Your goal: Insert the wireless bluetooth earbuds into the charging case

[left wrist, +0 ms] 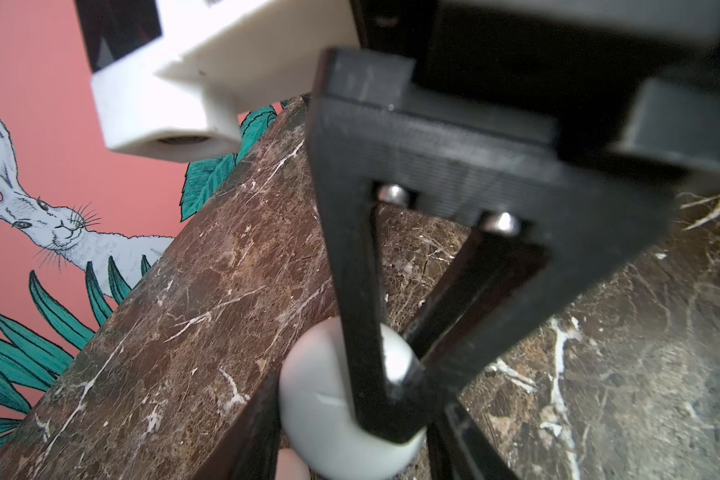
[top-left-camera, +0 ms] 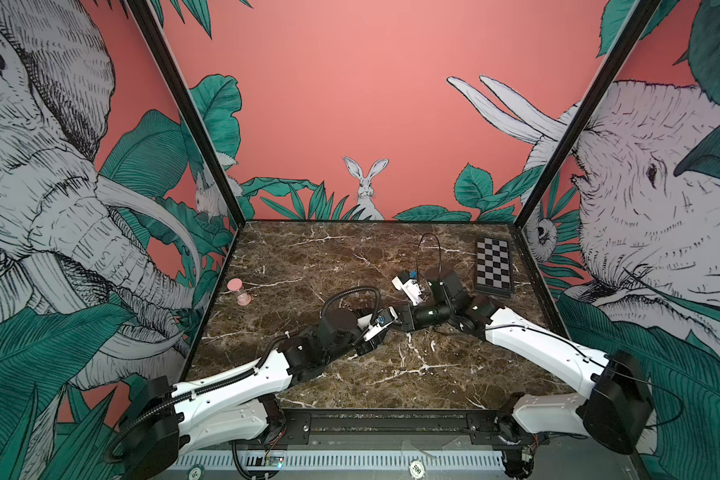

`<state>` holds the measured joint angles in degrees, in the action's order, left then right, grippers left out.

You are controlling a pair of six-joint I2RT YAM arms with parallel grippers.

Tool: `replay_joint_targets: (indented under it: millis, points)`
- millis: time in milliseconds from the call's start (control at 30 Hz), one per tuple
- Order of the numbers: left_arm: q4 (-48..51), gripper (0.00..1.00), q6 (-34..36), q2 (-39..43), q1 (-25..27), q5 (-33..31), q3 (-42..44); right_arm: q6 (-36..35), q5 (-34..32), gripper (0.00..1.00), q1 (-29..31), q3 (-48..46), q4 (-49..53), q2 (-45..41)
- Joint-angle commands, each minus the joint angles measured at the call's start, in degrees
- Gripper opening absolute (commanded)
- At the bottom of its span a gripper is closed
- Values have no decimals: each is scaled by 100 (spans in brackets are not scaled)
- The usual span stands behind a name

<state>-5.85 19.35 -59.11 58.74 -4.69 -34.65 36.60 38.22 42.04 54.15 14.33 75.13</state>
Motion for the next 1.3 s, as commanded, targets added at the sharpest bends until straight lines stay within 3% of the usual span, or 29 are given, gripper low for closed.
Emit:
replay_joint_targets:
  millis: [0,200,333,367,433,600,633,700,767,900,1100,1267]
  points:
    - [-152,0,68,88,32,160,65,-15,72,17,58,-22,-218,28]
    - [-162,0,38,75,32,256,58,42,41,19,63,-77,-298,-17]
    - [-175,0,42,86,32,341,63,43,36,4,59,-99,-336,-41]
    - [-176,6,42,99,32,367,55,49,37,0,59,-107,-350,-41]
    - [-159,38,7,109,28,456,51,52,23,0,61,-115,-356,-50]
    - [27,53,7,109,28,715,-54,33,-27,0,59,-121,-327,-108]
    - [70,60,-9,147,31,797,-79,-7,-86,0,60,-115,-276,-142]
    - [212,87,-160,283,28,991,-155,-112,-203,0,54,-99,-157,-221]
    - [768,98,-279,537,30,1499,-336,-291,-290,0,44,-29,81,-325]
    - [1449,99,-751,1338,24,2131,-429,-648,-352,0,5,-38,395,-635]
    - [2510,99,-1471,2294,-128,2074,-633,-1181,103,0,-12,-28,525,-1102]
    - [2351,99,-2419,2311,-1236,3760,-649,-1591,755,0,13,49,603,-1298]
